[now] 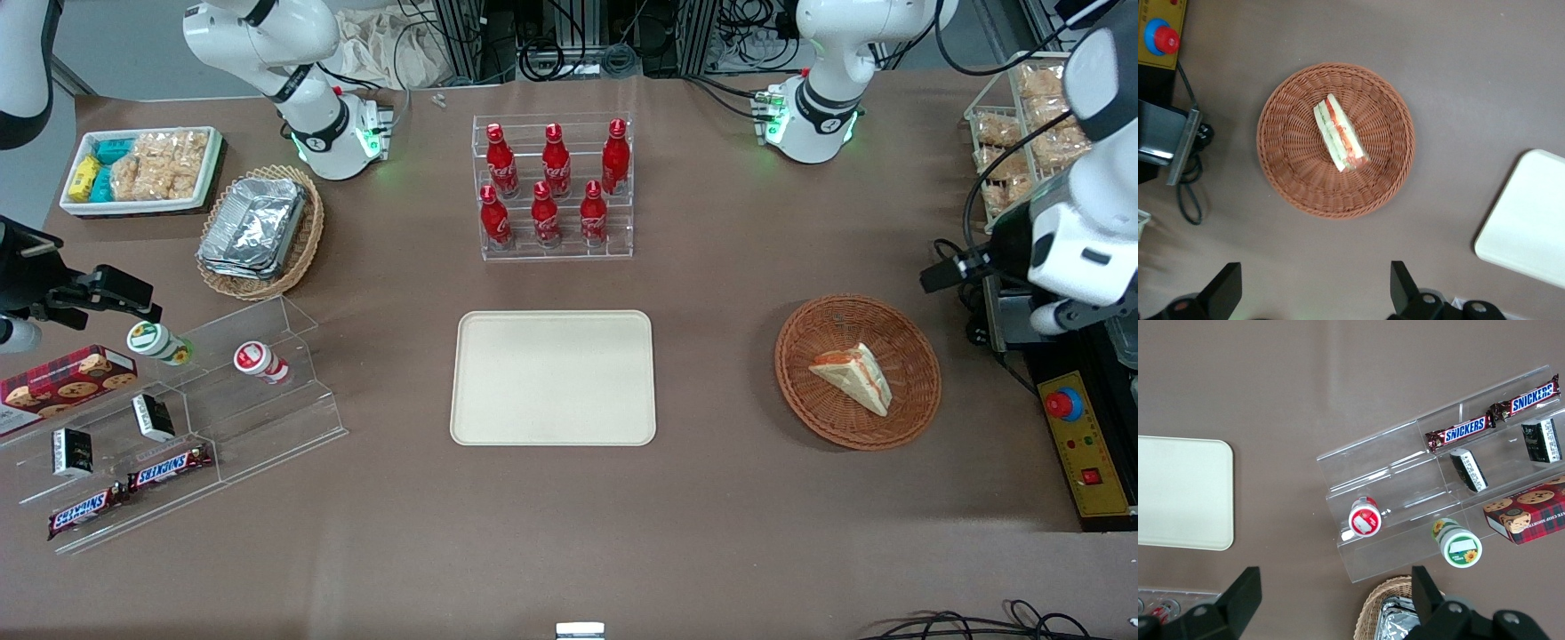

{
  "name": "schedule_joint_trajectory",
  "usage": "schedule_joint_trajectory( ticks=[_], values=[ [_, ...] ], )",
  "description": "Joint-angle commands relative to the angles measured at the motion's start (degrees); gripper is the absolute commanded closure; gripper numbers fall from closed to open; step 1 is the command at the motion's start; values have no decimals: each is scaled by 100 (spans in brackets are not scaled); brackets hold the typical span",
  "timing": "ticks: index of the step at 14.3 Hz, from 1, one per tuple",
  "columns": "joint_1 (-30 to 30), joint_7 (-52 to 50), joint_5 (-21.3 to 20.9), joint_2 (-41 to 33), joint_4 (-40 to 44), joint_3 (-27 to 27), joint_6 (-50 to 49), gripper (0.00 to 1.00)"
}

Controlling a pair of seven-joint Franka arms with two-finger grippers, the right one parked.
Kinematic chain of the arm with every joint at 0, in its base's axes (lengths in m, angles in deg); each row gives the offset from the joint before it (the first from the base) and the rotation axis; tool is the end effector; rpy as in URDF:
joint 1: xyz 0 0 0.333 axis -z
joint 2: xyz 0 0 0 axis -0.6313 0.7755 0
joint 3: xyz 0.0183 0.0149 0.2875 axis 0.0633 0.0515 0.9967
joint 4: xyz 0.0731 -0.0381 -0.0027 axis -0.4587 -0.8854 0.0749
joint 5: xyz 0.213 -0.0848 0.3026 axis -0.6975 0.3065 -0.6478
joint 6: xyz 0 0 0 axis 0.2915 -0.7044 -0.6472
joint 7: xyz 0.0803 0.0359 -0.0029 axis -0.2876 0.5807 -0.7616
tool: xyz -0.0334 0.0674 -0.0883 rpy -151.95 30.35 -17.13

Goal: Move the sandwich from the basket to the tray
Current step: 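Move the left gripper over the wrapped sandwich in the wicker basket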

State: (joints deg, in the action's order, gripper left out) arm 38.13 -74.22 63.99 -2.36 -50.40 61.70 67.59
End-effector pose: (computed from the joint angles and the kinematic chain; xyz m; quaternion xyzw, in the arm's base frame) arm 0.5530 -0.0373 0.5115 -0.9811 -0.1914 0.0298 0.0044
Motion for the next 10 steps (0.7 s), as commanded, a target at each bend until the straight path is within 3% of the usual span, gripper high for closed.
schedule_joint_trajectory(
  ticks=[1,6,10],
  values=[
    [-169,-786,-2,-66,-514,-19,529,0],
    [-197,-1429,-2,171,-1384,-1,1680,0],
    [-179,-2203,-11,917,-1526,-1,2490,0]
  ],
)
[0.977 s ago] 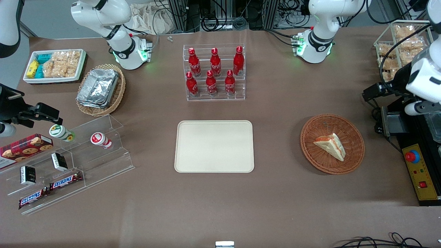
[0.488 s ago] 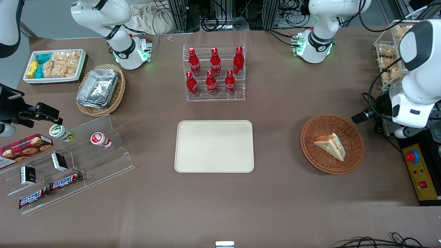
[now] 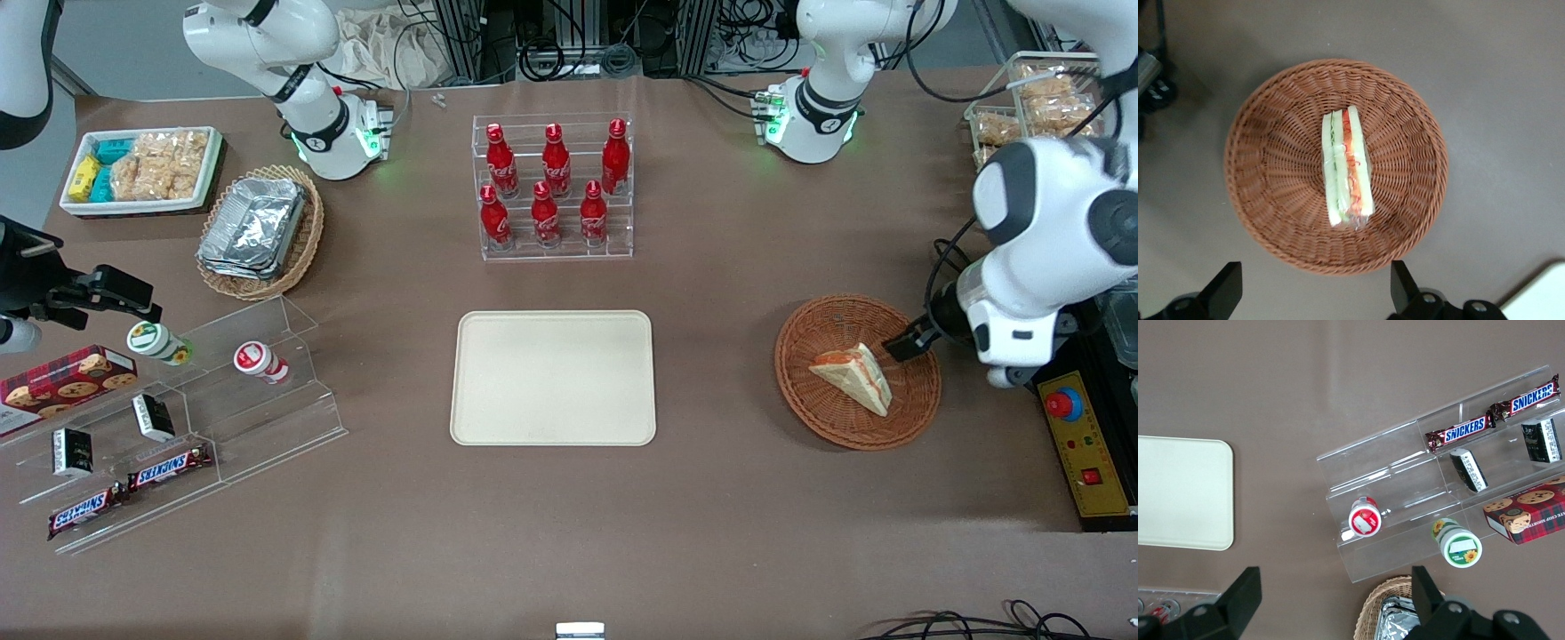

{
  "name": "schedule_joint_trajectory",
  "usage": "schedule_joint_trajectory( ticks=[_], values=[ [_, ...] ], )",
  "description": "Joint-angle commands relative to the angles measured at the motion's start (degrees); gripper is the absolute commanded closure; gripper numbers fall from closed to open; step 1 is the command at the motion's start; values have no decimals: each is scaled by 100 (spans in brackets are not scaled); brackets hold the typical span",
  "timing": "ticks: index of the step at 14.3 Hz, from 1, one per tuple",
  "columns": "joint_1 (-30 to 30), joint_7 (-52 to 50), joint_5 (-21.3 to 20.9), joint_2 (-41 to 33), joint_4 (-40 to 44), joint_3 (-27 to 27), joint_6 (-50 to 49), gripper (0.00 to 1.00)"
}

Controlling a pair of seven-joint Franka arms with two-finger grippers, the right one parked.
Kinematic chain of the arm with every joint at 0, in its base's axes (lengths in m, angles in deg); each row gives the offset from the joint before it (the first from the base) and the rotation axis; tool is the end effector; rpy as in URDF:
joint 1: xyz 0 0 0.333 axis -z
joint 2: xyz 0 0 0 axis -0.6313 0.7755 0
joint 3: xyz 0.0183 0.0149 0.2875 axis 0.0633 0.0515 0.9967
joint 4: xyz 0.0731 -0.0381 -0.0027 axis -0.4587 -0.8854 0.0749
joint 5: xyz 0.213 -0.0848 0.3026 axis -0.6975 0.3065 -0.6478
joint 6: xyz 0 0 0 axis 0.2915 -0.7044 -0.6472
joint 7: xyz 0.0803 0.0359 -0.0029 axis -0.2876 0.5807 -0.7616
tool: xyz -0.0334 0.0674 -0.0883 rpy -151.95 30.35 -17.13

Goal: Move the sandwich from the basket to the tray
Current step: 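Move the left gripper over the wrapped sandwich in the wicker basket, then lower the left gripper and close it on the sandwich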

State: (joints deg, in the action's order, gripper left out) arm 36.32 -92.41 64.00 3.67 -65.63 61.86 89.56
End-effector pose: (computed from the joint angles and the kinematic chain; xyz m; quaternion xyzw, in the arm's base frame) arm 0.5644 -0.0183 0.3627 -0.9322 -0.3611 0.0247 0.0023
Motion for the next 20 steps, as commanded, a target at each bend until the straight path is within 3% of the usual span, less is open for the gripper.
schedule_joint_trajectory(
  ticks=[1,17,20],
  values=[
    [19,-525,-11,464,-4,-17,442,0],
    [142,-1344,-126,1555,-12,-53,1402,1],
    [142,-1344,-126,1625,-4,-53,1507,38]
  ],
)
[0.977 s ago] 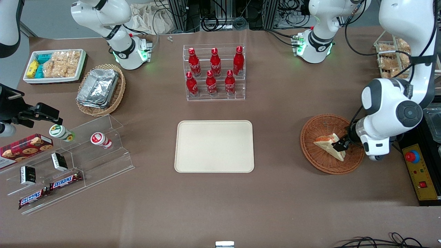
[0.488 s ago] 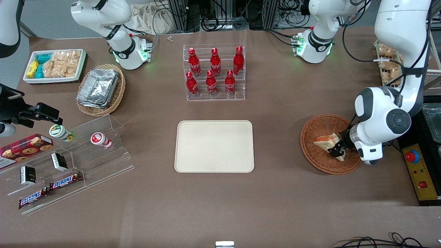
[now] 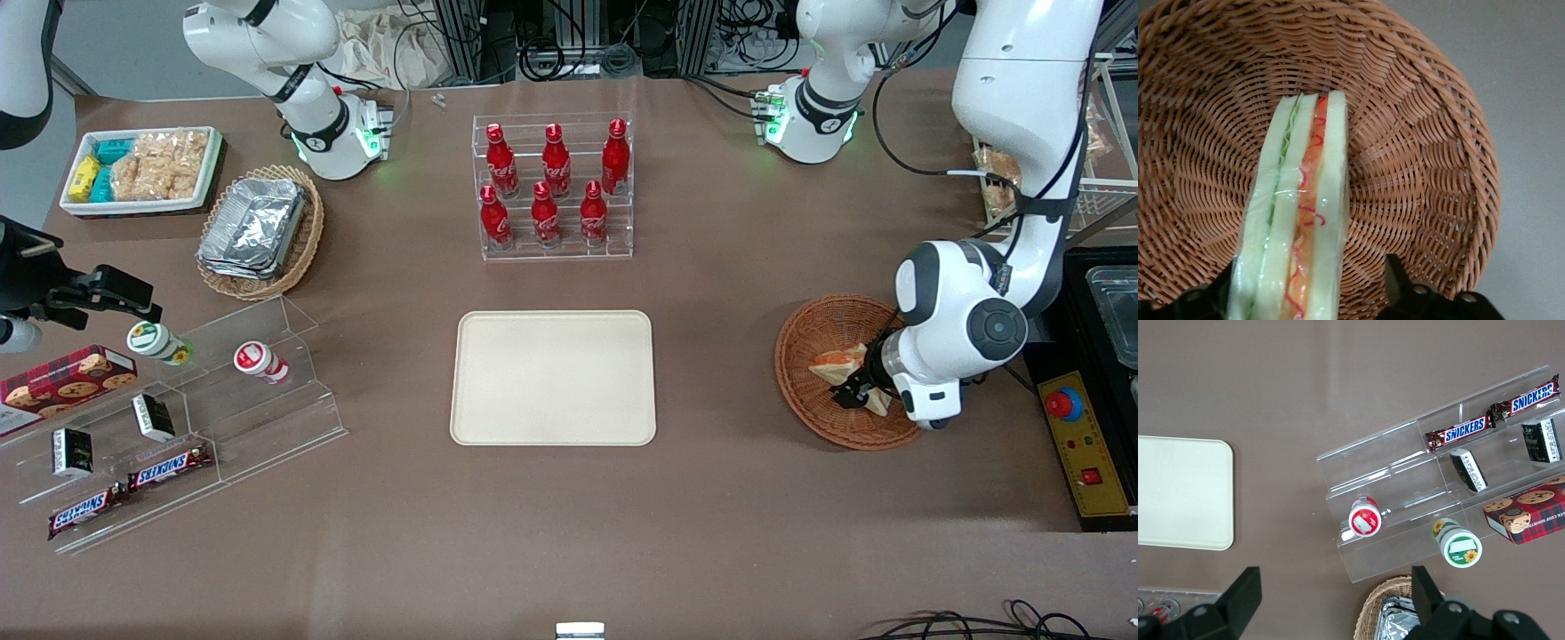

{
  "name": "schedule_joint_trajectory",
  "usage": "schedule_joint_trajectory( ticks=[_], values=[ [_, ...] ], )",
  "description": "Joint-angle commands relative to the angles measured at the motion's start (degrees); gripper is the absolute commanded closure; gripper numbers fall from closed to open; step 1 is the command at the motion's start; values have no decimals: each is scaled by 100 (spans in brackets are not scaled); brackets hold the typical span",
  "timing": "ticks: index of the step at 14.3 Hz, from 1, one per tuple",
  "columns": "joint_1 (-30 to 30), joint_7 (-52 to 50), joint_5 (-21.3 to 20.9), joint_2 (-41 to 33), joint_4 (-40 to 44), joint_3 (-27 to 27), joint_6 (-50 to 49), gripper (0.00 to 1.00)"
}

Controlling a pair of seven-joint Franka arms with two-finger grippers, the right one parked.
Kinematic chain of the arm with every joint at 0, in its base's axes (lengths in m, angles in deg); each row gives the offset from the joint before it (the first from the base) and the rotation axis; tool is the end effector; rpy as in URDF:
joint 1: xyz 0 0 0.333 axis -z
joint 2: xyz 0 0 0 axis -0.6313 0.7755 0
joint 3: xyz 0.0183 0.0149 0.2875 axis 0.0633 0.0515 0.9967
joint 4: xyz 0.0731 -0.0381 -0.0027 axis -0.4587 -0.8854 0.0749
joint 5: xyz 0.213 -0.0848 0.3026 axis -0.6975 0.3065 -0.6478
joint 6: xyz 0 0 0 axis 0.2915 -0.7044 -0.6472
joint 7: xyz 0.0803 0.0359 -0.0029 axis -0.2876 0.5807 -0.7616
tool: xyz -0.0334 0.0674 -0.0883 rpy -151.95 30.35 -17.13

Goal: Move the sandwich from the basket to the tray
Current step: 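Lower the left gripper and close it on the sandwich, then lift the sandwich out of the basket with the left gripper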

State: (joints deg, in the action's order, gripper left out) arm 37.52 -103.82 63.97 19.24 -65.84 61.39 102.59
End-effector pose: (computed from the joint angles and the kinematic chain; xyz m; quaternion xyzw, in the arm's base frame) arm 0.5796 -0.0360 0.2235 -0.8960 -0.4411 0.0506 0.0061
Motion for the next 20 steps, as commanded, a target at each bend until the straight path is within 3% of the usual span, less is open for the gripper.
schedule_joint_trajectory(
  ticks=[1,6,8,13,15,20],
  values=[
    [22,-212,-122,112,17,-6,273,48],
    [22,-317,-131,113,17,3,265,100],
    [22,-300,-131,-114,44,-6,65,100],
    [31,963,-34,-1099,956,-32,-2481,100],
    [22,1543,88,-1310,1317,-312,-3151,100],
    [31,2406,80,-1496,1485,-1339,-3164,100]
  ],
)
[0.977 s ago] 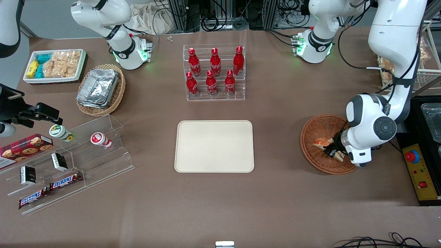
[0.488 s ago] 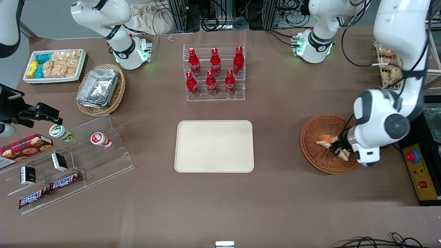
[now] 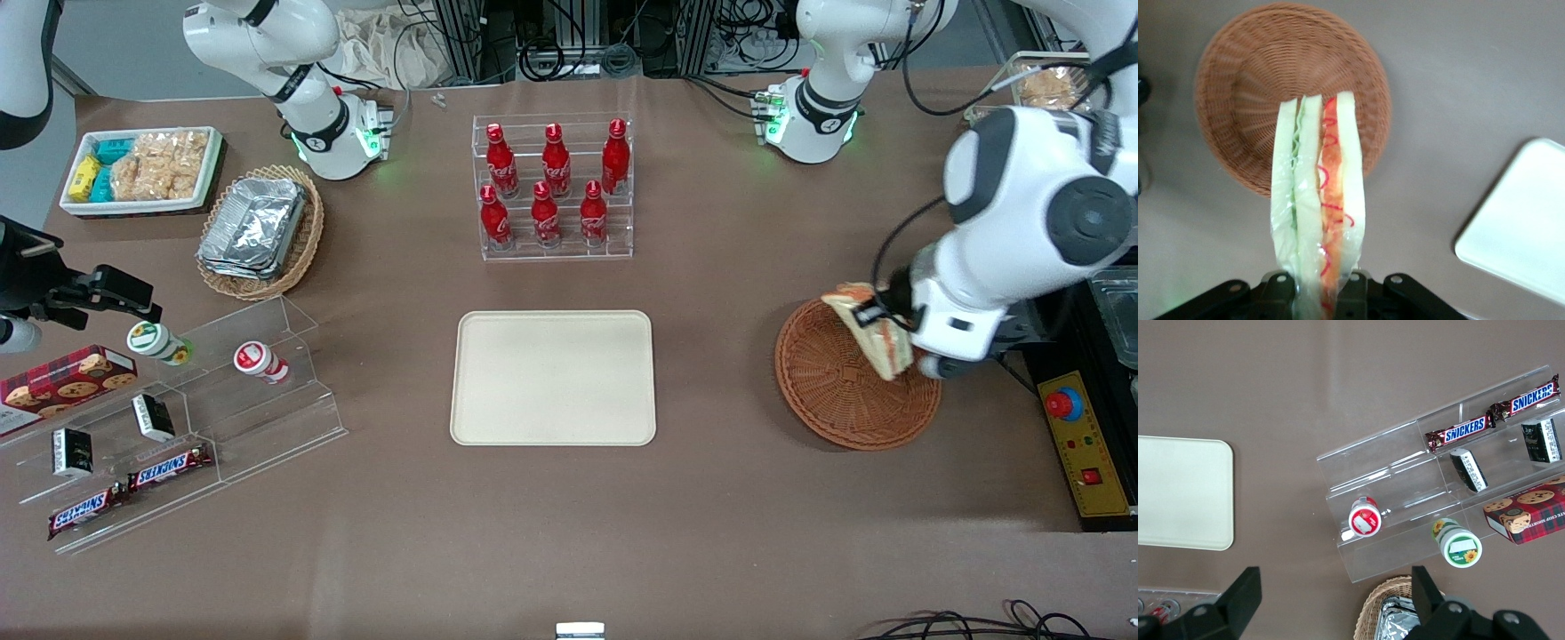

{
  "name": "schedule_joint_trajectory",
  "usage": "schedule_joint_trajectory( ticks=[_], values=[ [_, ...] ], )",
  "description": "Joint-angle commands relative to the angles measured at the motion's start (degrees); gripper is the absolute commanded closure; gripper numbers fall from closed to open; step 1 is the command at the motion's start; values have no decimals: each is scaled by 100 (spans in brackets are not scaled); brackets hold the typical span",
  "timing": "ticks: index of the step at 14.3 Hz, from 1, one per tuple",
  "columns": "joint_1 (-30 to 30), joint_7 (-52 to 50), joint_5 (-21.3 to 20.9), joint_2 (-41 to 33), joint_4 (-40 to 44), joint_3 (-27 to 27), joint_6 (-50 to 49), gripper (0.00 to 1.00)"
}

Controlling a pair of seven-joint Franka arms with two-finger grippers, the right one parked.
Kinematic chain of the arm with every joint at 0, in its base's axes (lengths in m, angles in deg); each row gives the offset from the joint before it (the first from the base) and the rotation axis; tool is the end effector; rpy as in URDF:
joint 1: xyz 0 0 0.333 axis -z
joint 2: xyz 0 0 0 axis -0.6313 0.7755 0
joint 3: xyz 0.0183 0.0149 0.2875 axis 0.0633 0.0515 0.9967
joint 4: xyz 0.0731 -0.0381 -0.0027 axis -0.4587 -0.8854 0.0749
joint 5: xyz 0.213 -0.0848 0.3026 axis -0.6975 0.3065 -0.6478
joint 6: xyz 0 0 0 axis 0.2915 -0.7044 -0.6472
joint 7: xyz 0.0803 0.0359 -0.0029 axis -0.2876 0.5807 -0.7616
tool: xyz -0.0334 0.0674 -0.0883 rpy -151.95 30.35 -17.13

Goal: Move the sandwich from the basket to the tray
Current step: 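Lift the sandwich out of the basket with the left gripper, then carry the sandwich over the cream tray and lower it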

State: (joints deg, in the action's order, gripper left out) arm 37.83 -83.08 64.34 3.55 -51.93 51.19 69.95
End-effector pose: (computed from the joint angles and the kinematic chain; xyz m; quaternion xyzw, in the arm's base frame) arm 0.5543 -0.1342 0.4472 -0.9807 -0.1802 0.0751 0.0081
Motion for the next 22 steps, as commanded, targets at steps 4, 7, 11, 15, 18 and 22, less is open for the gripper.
schedule_joint_trajectory(
  ticks=[4,7,11,15,18,22],
  values=[
    [323,325,-350,502,121,-1130,575,100],
    [702,281,-414,924,156,-1140,1251,100],
    [1327,-446,-1069,1837,366,-1131,2068,100],
    [1510,-739,-1784,2410,367,-1175,2702,100],
    [1617,-730,-1829,2770,375,-1148,3221,100],
    [1696,-774,-2091,3122,376,-1140,3398,100]
  ],
)
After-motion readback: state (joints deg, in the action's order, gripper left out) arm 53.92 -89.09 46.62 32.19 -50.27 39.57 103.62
